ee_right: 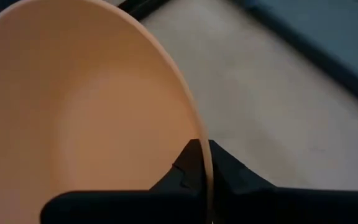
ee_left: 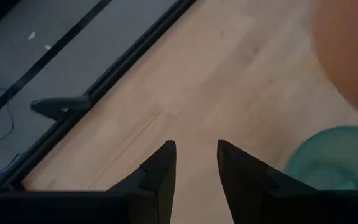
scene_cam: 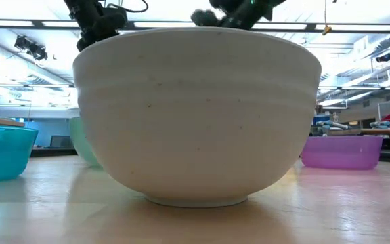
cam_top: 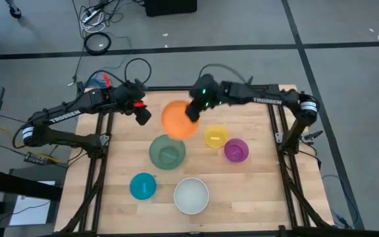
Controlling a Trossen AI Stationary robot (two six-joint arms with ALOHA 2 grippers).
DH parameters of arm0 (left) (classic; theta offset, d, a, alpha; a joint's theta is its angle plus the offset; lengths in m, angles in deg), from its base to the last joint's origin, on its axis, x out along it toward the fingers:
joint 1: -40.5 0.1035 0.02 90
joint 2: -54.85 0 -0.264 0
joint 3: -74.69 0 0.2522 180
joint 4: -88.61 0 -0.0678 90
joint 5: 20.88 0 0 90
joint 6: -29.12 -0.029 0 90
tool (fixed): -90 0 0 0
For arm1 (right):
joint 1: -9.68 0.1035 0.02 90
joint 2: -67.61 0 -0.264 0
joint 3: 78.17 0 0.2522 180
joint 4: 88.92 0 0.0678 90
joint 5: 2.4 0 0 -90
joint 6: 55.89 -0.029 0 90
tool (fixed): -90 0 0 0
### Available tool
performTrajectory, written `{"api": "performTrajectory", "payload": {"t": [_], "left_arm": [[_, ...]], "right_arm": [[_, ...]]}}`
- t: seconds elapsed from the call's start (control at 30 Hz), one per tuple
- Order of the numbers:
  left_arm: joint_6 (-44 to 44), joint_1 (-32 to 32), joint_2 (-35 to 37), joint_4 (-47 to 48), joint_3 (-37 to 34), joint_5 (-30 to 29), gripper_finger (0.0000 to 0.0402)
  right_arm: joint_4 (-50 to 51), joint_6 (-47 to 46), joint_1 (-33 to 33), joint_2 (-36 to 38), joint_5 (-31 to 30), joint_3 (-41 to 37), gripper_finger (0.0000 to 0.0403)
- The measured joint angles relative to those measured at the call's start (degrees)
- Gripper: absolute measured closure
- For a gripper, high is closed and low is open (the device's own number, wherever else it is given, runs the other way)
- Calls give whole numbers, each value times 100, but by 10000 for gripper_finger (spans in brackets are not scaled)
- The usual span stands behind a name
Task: Nest bowls inside each other
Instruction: Stack the orange bowl on top of the green bowl
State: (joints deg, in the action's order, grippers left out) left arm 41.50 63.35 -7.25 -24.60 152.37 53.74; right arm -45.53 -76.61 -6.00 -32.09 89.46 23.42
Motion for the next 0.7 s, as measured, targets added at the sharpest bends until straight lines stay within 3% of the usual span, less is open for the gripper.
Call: {"api": "performTrajectory", "payload": {"t": [0.23,0.47,0.7], "left_arm": [[-15,-10,441,-892,0,890,275],[14,-43,1144,-865,0,1100,275],[89,-52,1621,-766,2,1094,275]], "right_arm": [[-646,-278,861,-637,-73,-11,402],[-710,-526,933,-1187,-105,-11,397],[-702,-490,948,-1276,-65,-9,328]]}}
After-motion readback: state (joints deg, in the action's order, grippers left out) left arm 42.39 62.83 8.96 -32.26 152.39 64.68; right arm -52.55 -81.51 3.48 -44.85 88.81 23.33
